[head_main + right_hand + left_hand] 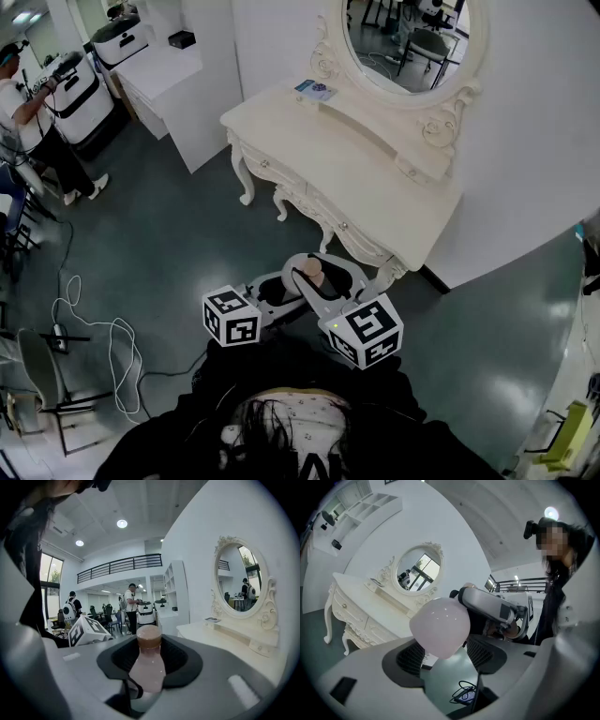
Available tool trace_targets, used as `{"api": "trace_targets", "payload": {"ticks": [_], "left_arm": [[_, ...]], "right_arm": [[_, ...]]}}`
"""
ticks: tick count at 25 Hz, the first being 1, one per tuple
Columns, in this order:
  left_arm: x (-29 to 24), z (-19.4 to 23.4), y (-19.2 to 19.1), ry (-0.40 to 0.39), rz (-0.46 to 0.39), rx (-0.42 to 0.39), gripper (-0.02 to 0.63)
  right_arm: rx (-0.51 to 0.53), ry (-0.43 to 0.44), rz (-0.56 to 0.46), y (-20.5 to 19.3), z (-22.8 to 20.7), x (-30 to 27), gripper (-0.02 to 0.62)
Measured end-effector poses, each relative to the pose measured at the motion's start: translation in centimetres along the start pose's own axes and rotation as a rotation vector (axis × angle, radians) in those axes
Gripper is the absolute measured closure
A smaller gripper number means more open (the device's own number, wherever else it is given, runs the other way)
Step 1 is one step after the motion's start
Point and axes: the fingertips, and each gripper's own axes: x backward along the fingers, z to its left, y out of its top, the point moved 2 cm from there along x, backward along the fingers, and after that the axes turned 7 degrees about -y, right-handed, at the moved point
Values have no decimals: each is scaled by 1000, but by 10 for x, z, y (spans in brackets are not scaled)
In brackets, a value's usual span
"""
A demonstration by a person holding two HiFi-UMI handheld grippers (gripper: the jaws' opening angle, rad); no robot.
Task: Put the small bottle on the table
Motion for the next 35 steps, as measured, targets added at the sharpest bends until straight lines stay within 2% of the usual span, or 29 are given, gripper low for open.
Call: {"api": "trace_targets", "payload": {"ticks": [13,24,35], "left_arm": [[-12,-6,-1,12,0,-4,344],[-7,1,2,59,-21,20,344],[7,50,25,97,-46,47,344]], "right_arm": [[-12,6,-11,0,-10,11,446],[-9,63,-5,1,-9,0,446],[-6,108,11,7,-19,-58,446]]}}
